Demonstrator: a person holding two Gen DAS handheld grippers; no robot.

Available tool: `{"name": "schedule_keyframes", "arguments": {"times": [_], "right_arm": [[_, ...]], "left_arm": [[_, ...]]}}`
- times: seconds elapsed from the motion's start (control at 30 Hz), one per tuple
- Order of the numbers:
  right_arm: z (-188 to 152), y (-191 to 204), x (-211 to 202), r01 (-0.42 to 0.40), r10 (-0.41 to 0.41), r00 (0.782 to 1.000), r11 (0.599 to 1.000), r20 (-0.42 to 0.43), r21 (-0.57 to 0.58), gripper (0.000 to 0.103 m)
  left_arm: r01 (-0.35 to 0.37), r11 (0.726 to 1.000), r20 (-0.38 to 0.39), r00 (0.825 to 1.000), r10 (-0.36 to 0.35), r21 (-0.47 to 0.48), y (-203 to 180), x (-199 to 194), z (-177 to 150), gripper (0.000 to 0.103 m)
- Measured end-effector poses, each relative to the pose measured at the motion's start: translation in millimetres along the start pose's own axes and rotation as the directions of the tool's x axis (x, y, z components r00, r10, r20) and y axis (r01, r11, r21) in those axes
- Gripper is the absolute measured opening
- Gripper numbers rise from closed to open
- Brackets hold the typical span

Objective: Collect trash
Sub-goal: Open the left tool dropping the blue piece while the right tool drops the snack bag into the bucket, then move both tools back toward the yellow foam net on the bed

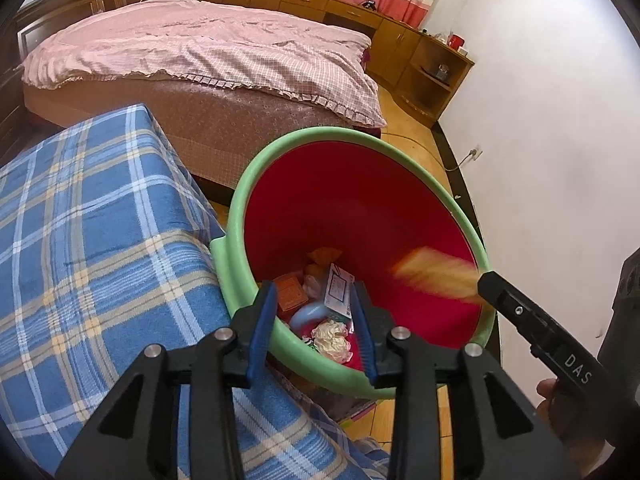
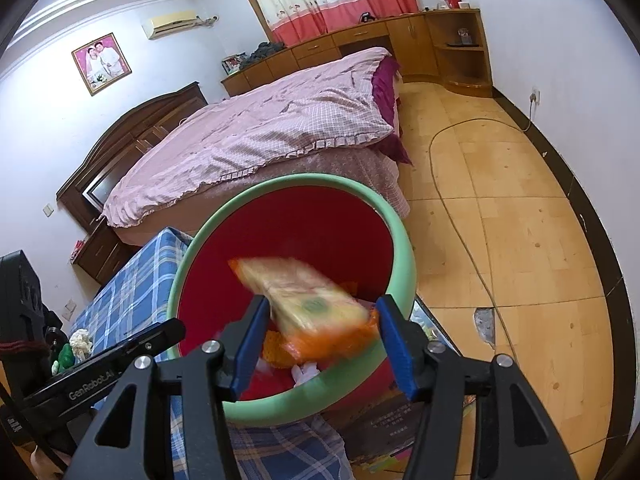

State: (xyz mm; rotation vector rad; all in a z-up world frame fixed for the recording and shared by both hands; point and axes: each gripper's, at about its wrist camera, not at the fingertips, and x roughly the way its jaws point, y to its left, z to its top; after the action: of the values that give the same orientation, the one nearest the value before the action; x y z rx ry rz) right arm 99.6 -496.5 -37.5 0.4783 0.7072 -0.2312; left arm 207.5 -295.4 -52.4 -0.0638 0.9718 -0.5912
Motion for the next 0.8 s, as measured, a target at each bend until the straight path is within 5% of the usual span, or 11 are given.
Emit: {"name": "schedule_keyframes", "arguments": {"times": [0.8], "right_arm": [[-15,48,-30,-0.098,0.098,0.995,0.995,0.008,-0.034,0.063]], "left_arm": [[-0.065,0.993,0.113,0.991,0.076,-0.096,52,-100,-20,0.037]]}}
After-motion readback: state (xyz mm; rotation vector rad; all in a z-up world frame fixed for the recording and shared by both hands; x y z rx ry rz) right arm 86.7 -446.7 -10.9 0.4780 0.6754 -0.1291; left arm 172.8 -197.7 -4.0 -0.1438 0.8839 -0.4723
